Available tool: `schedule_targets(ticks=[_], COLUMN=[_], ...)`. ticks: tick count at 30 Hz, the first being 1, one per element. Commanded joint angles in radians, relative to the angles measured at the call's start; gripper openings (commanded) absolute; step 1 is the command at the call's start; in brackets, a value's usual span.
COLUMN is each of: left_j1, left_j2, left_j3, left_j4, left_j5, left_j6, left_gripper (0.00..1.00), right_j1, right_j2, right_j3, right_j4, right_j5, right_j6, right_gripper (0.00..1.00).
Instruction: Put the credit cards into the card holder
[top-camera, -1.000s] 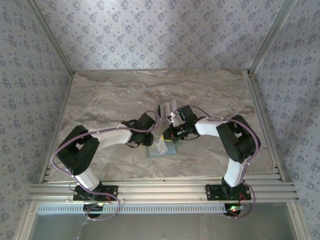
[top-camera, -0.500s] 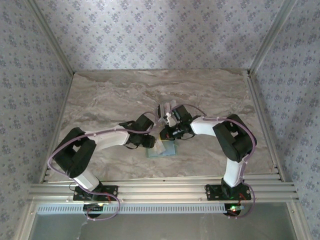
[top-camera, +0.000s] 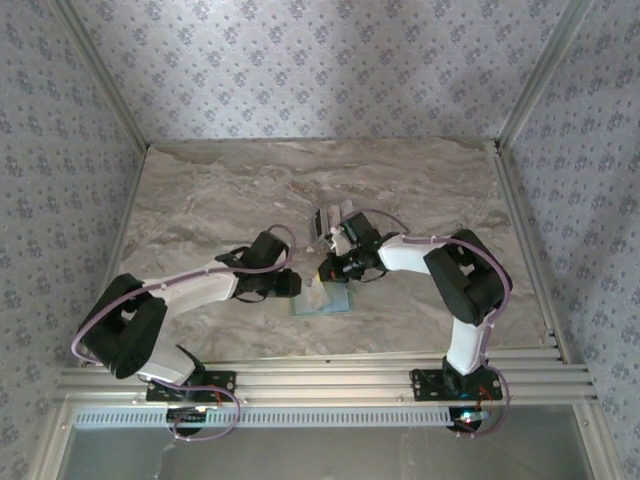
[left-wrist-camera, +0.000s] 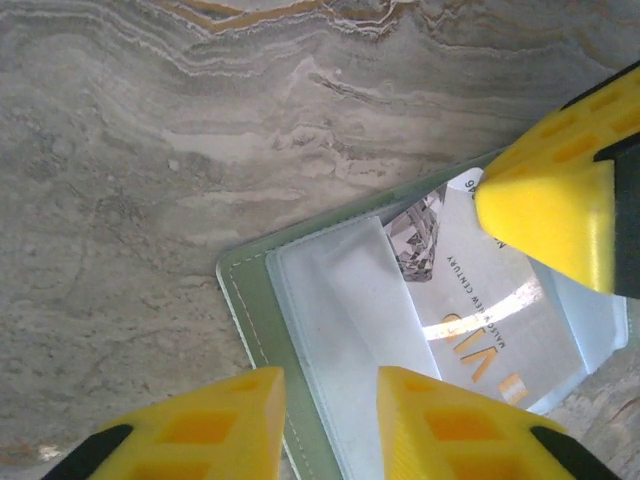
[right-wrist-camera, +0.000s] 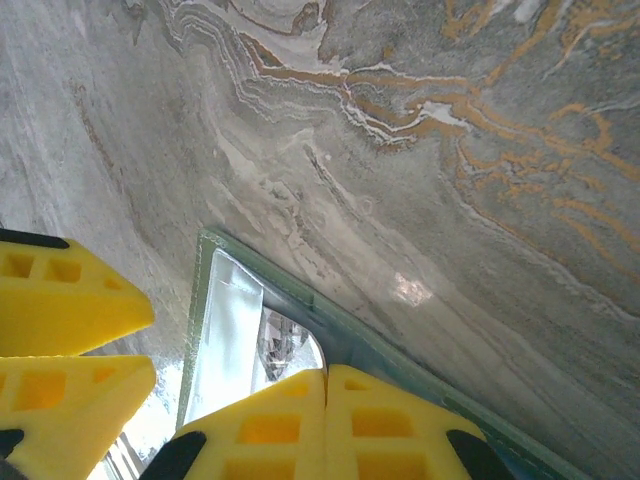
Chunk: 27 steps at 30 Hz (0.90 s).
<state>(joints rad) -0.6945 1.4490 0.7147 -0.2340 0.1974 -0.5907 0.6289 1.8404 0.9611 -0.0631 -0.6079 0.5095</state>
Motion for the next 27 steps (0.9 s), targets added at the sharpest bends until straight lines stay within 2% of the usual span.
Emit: schedule_targets(ticks=[1, 6, 19, 27], left_j1=[0.004, 0.001, -0.037, -0.039], left_j2=[0.000, 0.056, 0.109, 0.114], left_j3=[-0.013, -0.017, -0.073, -0.067], left_j4=[0.029, 0.056, 0.140, 0.139], left_j5=[0.030, 0.053, 0.039, 0.036], left_j6=[-0.022, -0.039, -0.090, -0.086], left_gripper=[0.22, 0.18, 0.17, 0.17], right_j1=[0.010, 0.015, 0.055, 0.098], right_j2=[0.001, -0.010, -0.043, -0.049], right_j3=[0.003, -0.012, -0.059, -0.075], right_j4=[-0.025, 0.001, 0.076, 0.129], right_j5=[0.045, 0.056, 0.119, 0.114], right_j6=[0.012, 0.037, 0.100, 0.140], right_gripper=[0.00, 0.00, 0.00, 0.00])
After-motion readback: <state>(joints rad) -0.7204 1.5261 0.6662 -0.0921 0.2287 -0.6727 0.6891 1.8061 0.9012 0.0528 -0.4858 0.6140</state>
